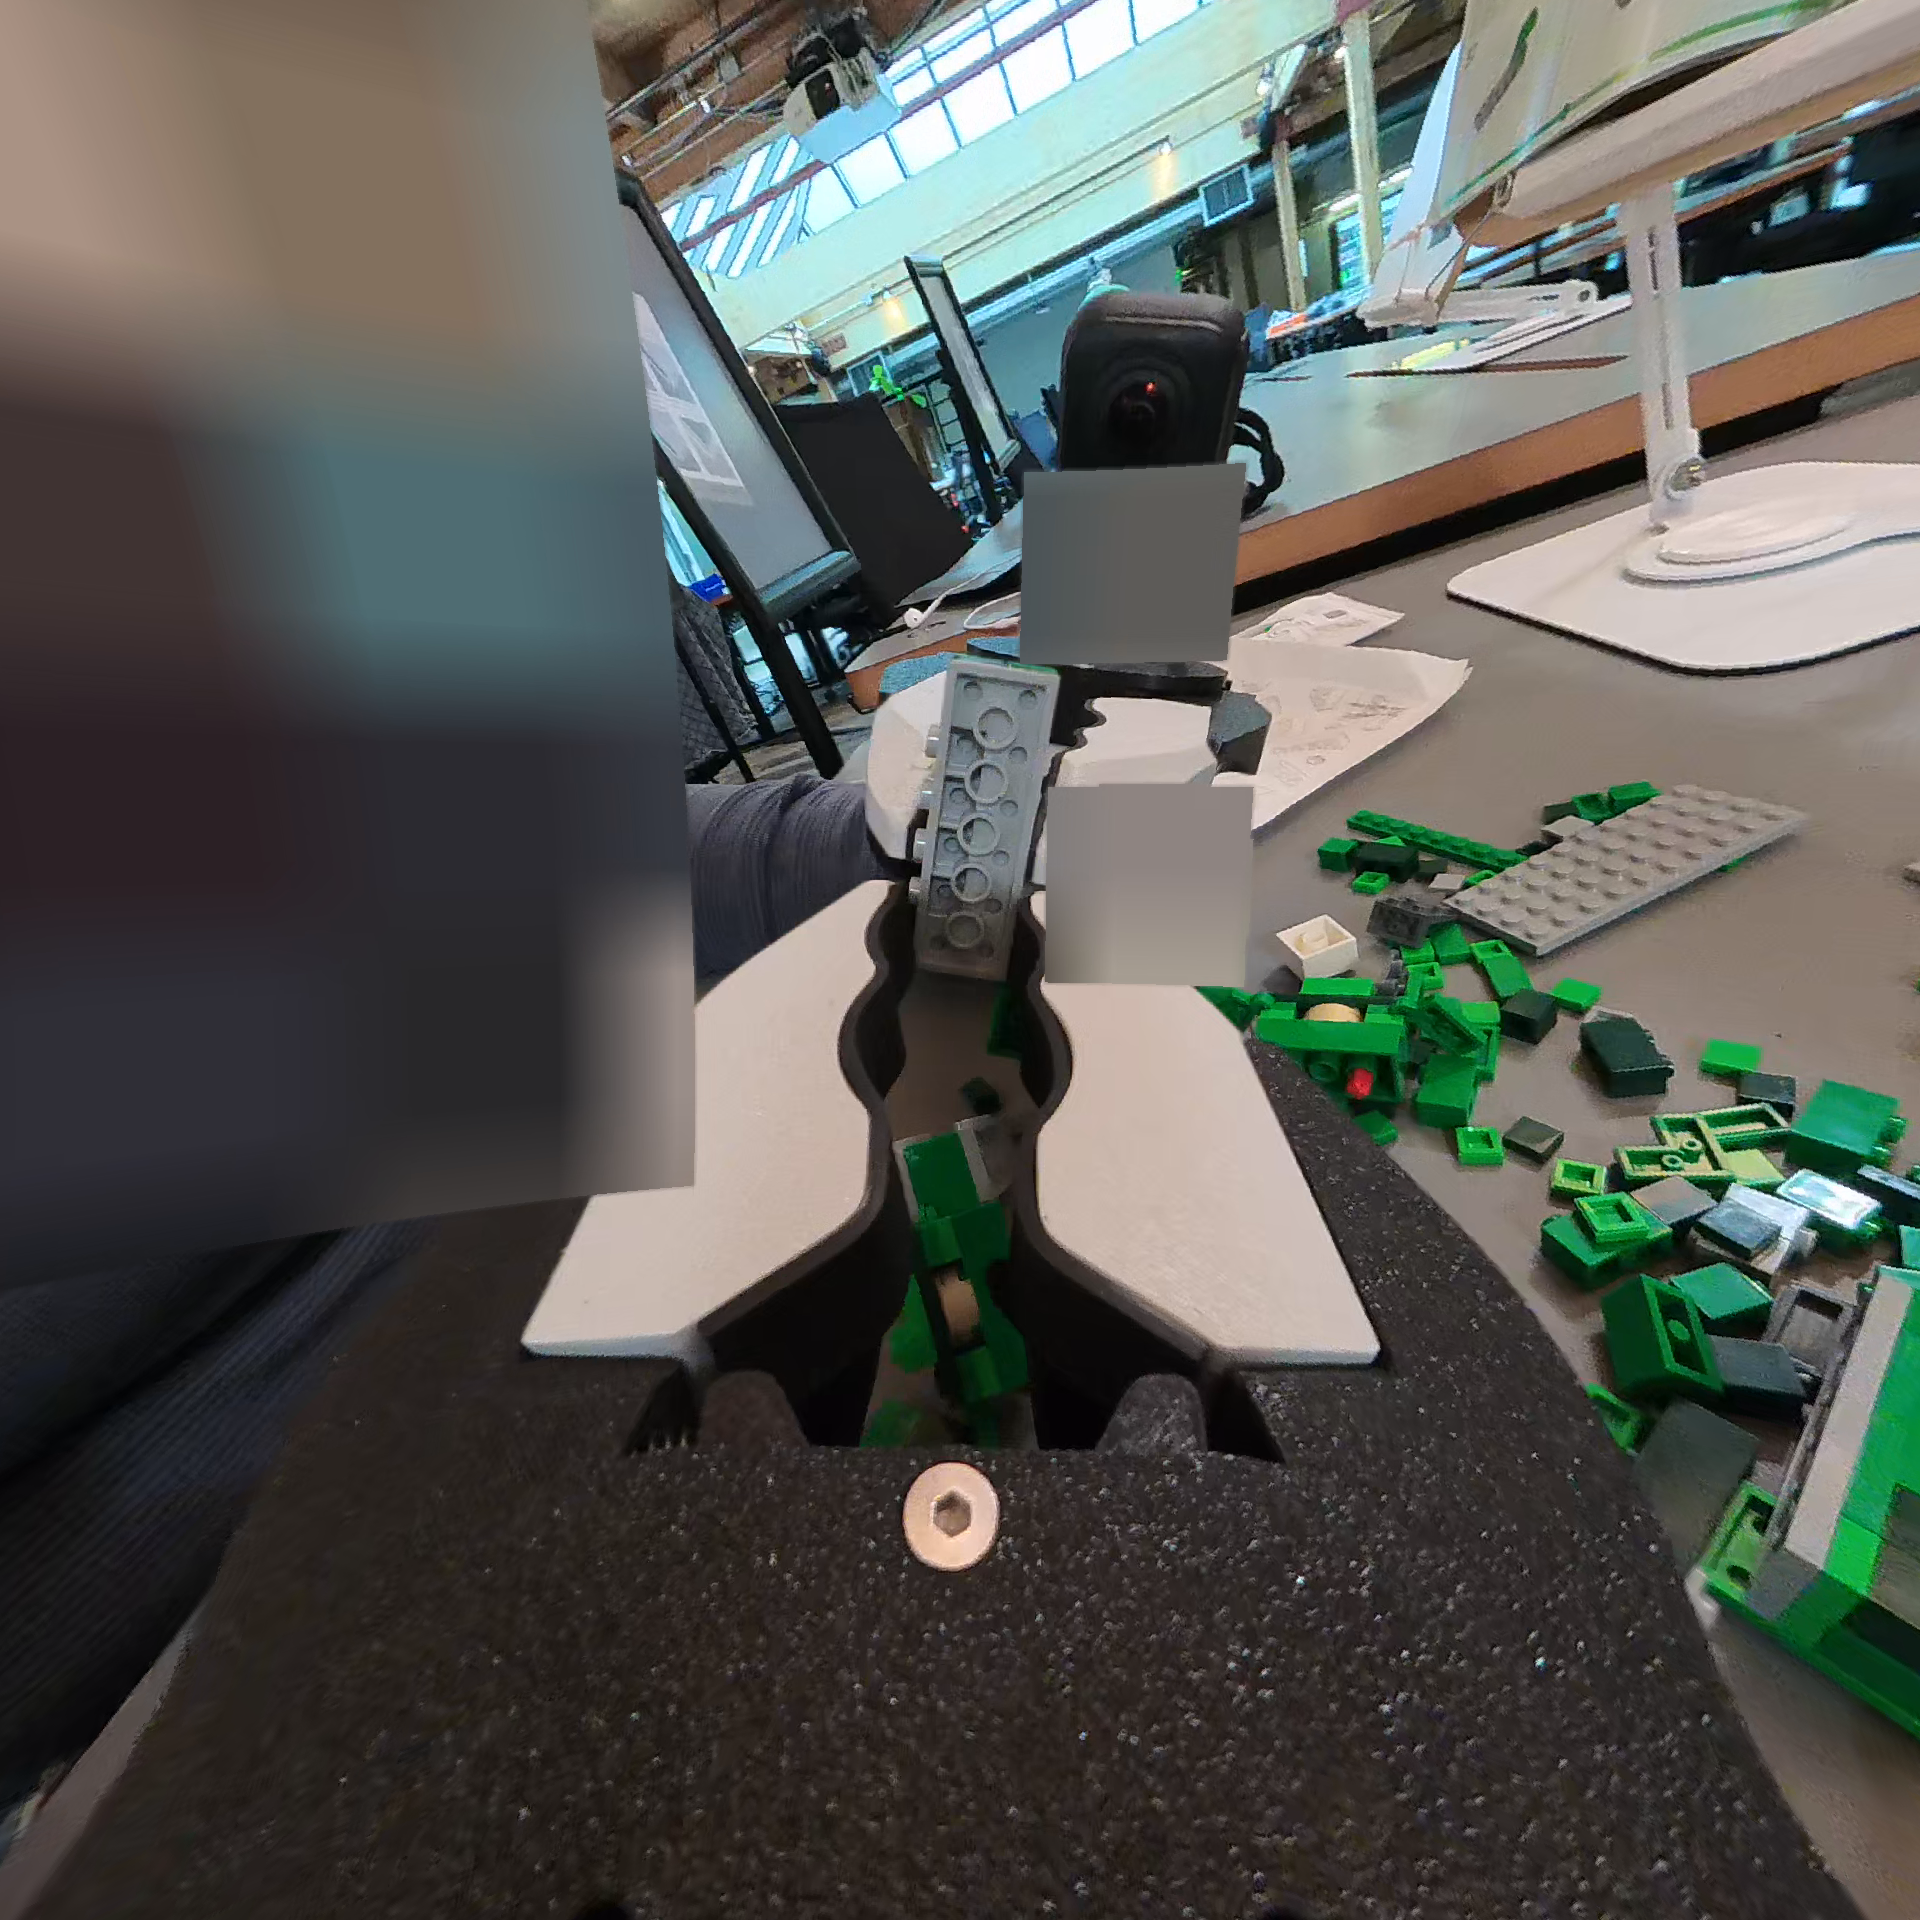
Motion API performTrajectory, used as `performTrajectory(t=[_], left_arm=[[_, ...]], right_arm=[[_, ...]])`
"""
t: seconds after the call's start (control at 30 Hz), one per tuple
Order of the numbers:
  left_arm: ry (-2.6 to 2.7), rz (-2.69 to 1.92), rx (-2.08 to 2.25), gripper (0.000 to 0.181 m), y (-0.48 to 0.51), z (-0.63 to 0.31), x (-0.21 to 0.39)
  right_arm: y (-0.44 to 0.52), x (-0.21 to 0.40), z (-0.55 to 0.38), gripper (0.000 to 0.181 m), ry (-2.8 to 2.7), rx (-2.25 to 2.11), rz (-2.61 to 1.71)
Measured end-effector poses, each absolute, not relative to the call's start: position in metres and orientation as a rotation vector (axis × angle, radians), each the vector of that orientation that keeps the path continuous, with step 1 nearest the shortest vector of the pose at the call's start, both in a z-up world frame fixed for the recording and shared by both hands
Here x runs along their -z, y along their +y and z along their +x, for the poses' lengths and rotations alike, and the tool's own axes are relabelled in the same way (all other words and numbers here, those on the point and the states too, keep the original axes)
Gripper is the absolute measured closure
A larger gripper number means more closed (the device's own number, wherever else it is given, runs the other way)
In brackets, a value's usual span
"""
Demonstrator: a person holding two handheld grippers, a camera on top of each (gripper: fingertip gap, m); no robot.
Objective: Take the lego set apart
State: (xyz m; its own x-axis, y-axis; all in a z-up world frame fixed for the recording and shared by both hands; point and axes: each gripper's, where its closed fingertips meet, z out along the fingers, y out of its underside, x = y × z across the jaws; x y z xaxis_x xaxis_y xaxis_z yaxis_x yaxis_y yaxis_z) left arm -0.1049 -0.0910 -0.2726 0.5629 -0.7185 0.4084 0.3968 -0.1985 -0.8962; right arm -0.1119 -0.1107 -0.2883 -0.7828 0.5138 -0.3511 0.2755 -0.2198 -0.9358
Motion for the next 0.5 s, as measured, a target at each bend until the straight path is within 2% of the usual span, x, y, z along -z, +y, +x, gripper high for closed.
performTrajectory(t=[0.5], left_arm=[[0.334, -1.453, 1.048, 0.164, -0.0932, -0.0995, 0.2710]], right_arm=[[-0.1145, 0.2843, -0.1043, 0.163, -1.869, -2.296, -0.934]])
